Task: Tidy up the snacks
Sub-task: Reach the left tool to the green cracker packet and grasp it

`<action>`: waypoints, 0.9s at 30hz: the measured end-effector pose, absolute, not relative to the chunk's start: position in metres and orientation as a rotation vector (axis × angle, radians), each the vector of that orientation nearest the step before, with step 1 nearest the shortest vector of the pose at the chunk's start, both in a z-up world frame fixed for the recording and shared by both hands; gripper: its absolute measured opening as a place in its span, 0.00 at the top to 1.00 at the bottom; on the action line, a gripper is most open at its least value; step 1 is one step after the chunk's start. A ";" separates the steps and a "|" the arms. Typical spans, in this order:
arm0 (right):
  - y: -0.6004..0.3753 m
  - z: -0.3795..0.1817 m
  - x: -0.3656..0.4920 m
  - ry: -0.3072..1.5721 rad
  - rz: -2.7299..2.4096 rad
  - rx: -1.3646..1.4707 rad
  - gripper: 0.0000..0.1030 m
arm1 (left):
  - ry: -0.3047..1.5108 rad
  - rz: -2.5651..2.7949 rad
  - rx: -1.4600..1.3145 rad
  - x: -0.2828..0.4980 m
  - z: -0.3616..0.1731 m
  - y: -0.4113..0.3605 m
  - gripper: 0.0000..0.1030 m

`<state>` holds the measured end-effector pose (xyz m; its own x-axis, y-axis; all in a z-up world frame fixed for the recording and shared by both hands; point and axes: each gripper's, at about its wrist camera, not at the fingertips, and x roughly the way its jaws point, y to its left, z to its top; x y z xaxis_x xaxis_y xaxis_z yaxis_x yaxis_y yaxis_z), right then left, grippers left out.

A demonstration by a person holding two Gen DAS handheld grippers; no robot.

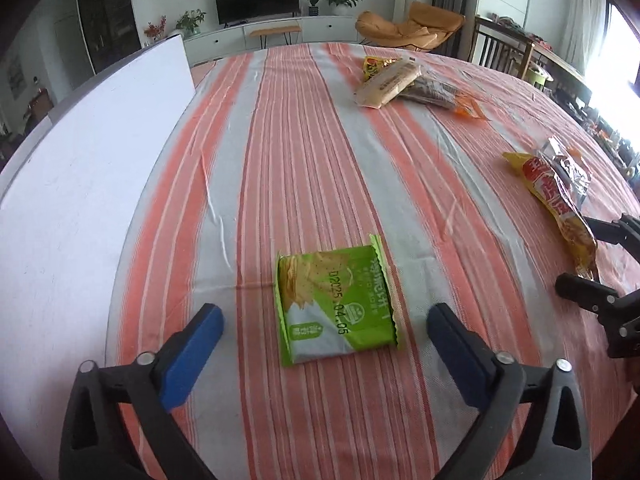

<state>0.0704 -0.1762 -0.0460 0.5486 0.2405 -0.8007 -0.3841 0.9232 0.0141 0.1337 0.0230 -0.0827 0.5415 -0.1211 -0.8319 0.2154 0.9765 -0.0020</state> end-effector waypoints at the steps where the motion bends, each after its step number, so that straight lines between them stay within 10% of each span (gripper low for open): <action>1: -0.176 -0.046 0.070 0.919 0.372 -0.170 0.11 | 0.977 -0.201 0.103 0.132 -0.084 0.024 0.00; 27: -0.175 -0.047 0.071 0.923 0.377 -0.173 0.08 | 0.952 -0.198 0.101 0.128 -0.084 0.025 0.00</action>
